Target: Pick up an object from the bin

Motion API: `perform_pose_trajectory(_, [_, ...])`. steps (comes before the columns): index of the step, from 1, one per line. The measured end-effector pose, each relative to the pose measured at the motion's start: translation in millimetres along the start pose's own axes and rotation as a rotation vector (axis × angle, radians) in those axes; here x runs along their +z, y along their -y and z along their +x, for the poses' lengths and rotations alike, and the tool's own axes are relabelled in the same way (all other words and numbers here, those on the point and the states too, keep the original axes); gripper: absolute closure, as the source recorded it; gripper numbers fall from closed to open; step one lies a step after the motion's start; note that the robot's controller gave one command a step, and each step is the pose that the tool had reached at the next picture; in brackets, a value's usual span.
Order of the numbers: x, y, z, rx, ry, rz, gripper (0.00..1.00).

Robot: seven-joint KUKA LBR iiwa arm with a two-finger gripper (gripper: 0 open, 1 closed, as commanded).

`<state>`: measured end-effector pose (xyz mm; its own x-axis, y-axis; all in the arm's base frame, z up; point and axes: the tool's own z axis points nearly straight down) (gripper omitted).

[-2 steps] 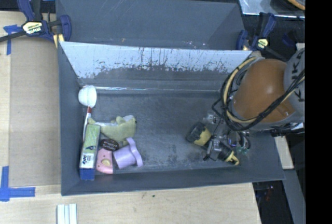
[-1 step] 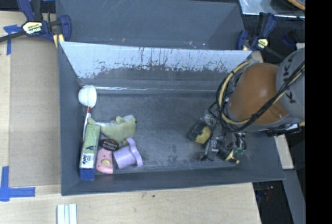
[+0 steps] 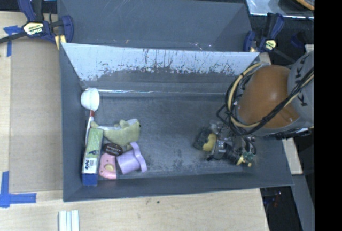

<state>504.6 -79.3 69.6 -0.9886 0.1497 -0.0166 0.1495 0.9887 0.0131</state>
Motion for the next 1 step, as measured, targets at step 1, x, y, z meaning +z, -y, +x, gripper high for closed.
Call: perform_pose_trajectory(1, [0.0,0.0,0.0,0.0,0.0,0.0,1.0])
